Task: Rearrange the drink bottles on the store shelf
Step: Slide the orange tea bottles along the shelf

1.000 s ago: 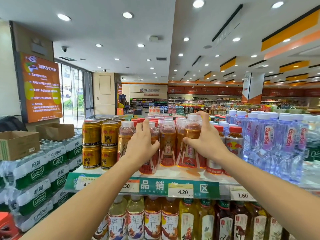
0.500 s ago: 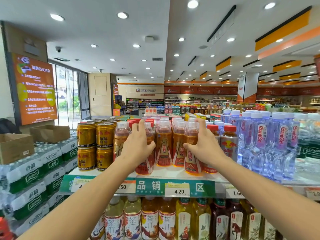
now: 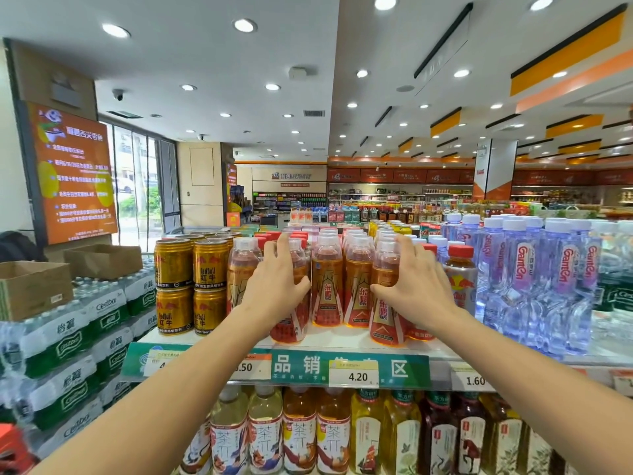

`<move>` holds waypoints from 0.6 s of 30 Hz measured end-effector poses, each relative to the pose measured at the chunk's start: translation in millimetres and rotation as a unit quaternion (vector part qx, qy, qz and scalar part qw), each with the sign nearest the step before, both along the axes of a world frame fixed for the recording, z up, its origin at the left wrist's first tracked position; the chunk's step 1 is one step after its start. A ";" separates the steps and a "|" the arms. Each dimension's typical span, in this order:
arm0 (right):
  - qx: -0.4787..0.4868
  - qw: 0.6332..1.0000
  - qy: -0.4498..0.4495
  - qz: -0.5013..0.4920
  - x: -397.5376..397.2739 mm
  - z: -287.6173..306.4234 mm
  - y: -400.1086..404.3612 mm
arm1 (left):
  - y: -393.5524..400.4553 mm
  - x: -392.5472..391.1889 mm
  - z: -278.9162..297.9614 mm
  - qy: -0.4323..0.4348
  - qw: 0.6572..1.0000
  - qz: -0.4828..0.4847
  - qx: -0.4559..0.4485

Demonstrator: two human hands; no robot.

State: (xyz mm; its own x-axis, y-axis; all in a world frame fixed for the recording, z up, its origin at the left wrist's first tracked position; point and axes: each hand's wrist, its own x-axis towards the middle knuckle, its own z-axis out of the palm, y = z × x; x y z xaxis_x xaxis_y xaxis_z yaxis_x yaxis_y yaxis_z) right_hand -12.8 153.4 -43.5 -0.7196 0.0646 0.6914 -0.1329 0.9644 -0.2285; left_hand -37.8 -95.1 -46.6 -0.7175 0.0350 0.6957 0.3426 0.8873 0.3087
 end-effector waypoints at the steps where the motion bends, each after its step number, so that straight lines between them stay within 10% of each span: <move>1: 0.012 1.000 0.005 -0.012 -1.5 -1.2 2.6 | 0.0 0.1 -0.1 0.001 1.000 0.000 0.000; 18: -0.071 0.989 -0.057 0.118 4.7 -9.0 26.2 | 0.7 10.6 5.2 -0.017 0.999 -0.027 0.018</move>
State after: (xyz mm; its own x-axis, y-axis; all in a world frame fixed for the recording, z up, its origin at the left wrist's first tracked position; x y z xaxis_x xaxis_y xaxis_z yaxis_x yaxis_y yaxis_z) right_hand -8.1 179.6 -52.6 -0.7994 -0.0241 0.6003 -0.3154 0.8672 -0.3853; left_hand -27.3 -94.4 -41.4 -0.7379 0.0507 0.6730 0.3795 0.8557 0.3517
